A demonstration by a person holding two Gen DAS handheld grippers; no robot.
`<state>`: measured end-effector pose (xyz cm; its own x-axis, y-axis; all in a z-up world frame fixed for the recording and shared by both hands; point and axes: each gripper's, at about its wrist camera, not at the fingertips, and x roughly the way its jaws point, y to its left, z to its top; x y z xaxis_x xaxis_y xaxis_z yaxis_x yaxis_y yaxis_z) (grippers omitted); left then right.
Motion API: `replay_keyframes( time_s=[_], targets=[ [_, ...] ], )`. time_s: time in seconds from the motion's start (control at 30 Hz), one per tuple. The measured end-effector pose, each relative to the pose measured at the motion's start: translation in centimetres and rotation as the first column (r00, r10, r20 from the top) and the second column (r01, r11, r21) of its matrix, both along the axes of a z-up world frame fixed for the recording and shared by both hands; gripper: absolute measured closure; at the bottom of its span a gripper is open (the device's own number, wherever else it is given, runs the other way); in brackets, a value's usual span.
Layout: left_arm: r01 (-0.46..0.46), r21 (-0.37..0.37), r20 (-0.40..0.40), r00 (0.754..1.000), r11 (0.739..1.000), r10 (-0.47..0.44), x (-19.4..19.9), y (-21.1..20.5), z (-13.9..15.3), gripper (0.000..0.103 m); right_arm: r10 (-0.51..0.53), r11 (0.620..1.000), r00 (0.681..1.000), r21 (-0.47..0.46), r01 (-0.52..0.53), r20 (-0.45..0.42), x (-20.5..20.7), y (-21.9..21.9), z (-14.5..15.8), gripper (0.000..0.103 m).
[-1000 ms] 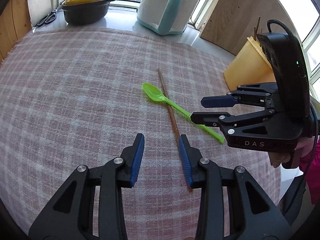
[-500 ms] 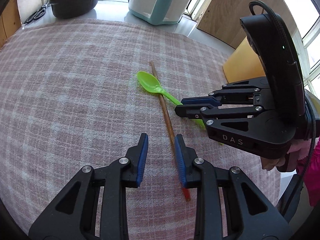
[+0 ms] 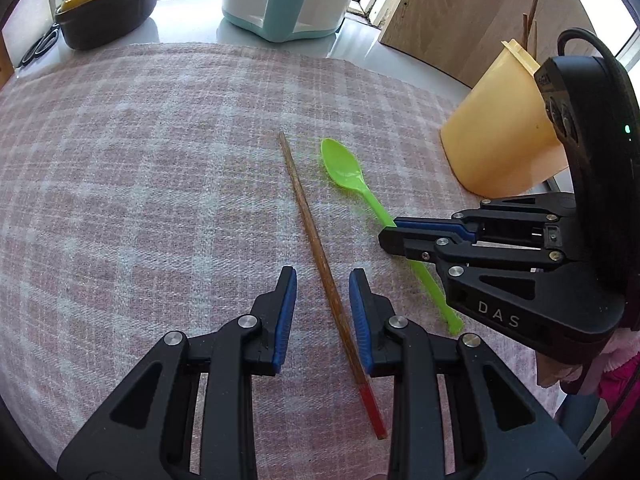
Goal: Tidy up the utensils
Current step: 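Close the left tool on the red-tipped chopstick while the right tool grasps the green spoon, then lift the chopstick and green spoon and carry them over the yellow bin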
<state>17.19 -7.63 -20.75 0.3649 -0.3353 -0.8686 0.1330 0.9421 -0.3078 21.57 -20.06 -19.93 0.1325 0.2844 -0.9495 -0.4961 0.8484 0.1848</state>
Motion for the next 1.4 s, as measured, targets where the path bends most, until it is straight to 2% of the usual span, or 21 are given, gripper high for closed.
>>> replay_keyframes(
  time_s=[0.17, 0.27, 0.3, 0.33, 0.37, 0.57, 0.7, 0.87, 1.17, 1.4],
  targets=[
    [0.004, 0.071, -0.019, 1.000, 0.997, -0.003, 1.5, -1.4, -0.7, 0.076, -0.028, 1.000, 1.000, 0.003, 0.028, -0.006, -0.3, -1.5, 0.2, 0.098],
    [0.007, 0.090, -0.004, 1.000, 0.996, -0.007, 2.0, -1.9, -0.7, 0.076, -0.026, 1.000, 1.000, 0.001, 0.026, -0.006, -0.4, -1.8, 0.3, 0.098],
    [0.005, 0.099, -0.001, 1.000, 0.995, -0.005, 2.2, -1.9, -0.7, 0.079, -0.018, 1.000, 1.000, 0.002, 0.018, -0.009, -0.4, -1.7, 0.3, 0.098],
    [0.004, 0.119, 0.002, 1.000, 0.993, -0.005, 2.3, -2.0, -0.8, 0.090, -0.012, 1.000, 1.000, -0.003, 0.012, -0.007, -0.4, -1.7, 0.3, 0.098],
    [0.007, 0.141, 0.008, 1.000, 0.990, -0.008, 2.4, -2.0, -0.8, 0.094, -0.012, 1.000, 1.000, -0.014, 0.012, 0.004, -0.4, -1.6, 0.4, 0.098],
    [0.021, 0.141, 0.004, 1.000, 0.990, -0.022, 2.4, -1.0, -0.8, 0.099, 0.004, 0.999, 1.000, -0.054, -0.003, 0.023, 0.3, -0.6, 0.3, 0.098],
    [-0.006, 0.105, 0.003, 1.000, 0.994, 0.006, 2.0, 0.1, -0.6, 0.099, 0.030, 0.997, 0.999, -0.072, -0.027, 0.039, 0.5, 0.4, 0.1, 0.098],
    [-0.050, 0.054, 0.025, 0.999, 0.997, 0.048, 0.9, 1.6, 0.4, 0.099, 0.026, 0.999, 0.998, -0.024, -0.025, 0.056, -0.4, 0.2, 1.0, 0.098],
    [-0.058, 0.015, 0.138, 0.989, 0.998, 0.056, -1.9, 2.4, 5.0, 0.099, -0.030, 0.997, 0.985, 0.079, 0.017, 0.170, -3.2, -2.0, 5.6, 0.098],
    [-0.031, -0.038, 0.228, 0.973, 0.999, 0.039, -3.4, 0.7, 9.0, 0.099, -0.077, 0.988, 0.966, 0.146, 0.042, 0.247, -5.4, -4.2, 9.7, 0.098]
  ],
)
